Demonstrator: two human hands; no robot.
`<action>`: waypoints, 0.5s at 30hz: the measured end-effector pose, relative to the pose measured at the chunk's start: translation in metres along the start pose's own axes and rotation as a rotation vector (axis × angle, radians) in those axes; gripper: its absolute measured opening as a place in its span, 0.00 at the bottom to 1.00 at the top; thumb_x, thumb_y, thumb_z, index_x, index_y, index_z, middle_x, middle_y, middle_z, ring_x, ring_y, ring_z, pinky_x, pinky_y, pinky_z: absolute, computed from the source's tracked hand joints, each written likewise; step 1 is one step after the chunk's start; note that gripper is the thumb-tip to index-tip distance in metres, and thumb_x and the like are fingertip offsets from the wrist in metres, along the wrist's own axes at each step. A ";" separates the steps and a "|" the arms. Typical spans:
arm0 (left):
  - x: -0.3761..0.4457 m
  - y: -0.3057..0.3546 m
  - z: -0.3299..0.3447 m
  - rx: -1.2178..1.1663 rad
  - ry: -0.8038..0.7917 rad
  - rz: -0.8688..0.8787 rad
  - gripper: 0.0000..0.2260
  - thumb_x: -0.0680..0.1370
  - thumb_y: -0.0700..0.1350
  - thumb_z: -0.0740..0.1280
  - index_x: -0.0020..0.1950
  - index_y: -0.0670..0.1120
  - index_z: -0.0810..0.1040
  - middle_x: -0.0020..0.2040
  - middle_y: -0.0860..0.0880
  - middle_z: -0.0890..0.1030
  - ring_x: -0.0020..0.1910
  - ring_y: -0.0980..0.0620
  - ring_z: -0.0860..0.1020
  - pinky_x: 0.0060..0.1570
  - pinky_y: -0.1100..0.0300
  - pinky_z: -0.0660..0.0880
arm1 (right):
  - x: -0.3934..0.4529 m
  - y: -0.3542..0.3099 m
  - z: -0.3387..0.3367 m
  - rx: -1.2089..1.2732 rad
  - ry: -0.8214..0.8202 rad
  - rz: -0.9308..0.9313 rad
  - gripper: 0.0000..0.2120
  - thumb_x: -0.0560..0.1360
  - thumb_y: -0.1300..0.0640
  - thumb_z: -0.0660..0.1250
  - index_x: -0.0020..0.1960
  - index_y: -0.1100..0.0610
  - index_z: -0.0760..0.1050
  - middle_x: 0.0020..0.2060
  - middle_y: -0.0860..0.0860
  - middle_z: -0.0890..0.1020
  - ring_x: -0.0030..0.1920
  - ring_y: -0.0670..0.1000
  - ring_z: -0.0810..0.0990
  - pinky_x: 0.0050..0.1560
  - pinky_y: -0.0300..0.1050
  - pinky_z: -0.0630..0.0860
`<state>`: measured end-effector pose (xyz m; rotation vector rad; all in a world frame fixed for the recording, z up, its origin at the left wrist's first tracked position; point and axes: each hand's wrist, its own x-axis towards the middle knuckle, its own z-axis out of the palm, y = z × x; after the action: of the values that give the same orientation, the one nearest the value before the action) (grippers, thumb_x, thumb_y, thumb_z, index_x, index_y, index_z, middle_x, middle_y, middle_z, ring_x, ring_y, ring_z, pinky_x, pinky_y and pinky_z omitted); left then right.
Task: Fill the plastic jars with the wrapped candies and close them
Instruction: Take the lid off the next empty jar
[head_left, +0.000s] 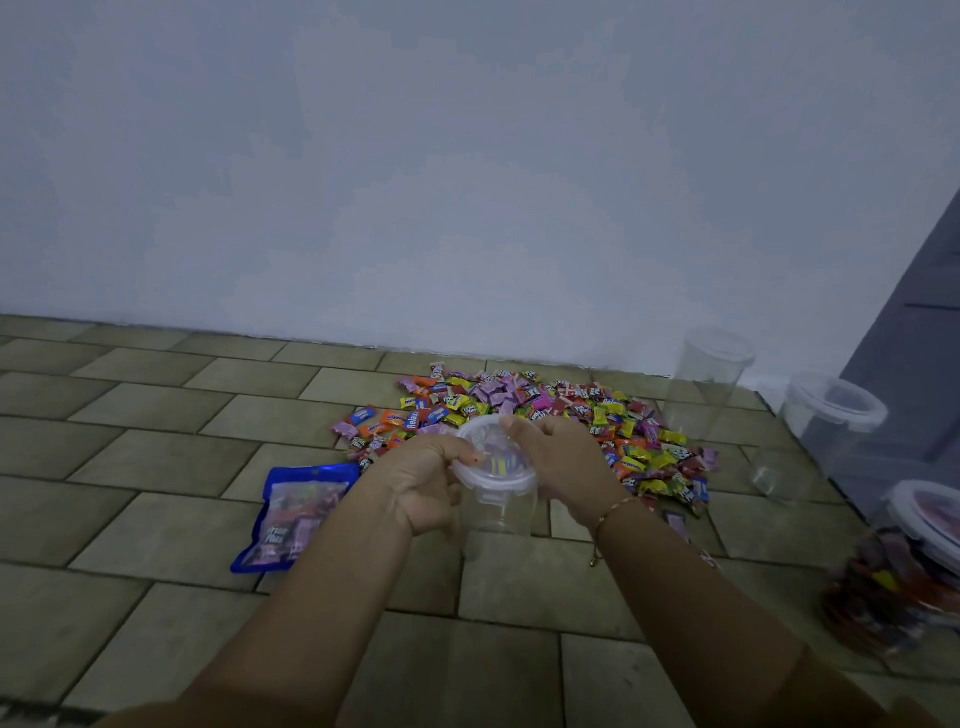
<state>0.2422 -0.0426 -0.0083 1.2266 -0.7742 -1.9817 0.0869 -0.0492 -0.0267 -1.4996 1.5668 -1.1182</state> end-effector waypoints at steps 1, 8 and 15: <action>0.000 0.000 0.001 0.000 0.006 0.006 0.13 0.64 0.33 0.65 0.46 0.43 0.75 0.43 0.43 0.77 0.45 0.45 0.73 0.45 0.48 0.71 | 0.001 0.000 -0.001 -0.010 -0.004 0.005 0.21 0.75 0.44 0.66 0.33 0.59 0.69 0.30 0.58 0.68 0.31 0.52 0.67 0.34 0.48 0.66; 0.003 -0.010 0.009 -0.024 0.071 0.128 0.02 0.73 0.36 0.68 0.43 0.42 0.78 0.42 0.44 0.80 0.40 0.47 0.76 0.36 0.53 0.76 | 0.009 -0.003 -0.013 0.071 -0.010 0.031 0.19 0.76 0.48 0.66 0.45 0.65 0.81 0.33 0.57 0.79 0.28 0.49 0.73 0.28 0.39 0.69; 0.009 -0.023 0.009 -0.003 0.093 0.345 0.06 0.72 0.41 0.71 0.48 0.48 0.79 0.41 0.50 0.85 0.41 0.55 0.81 0.33 0.66 0.74 | 0.014 -0.006 -0.021 0.317 -0.052 0.076 0.09 0.79 0.52 0.62 0.51 0.54 0.79 0.41 0.50 0.83 0.36 0.45 0.81 0.30 0.34 0.73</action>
<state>0.2259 -0.0347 -0.0268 1.0915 -0.8710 -1.6349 0.0686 -0.0598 -0.0113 -1.2379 1.3276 -1.2088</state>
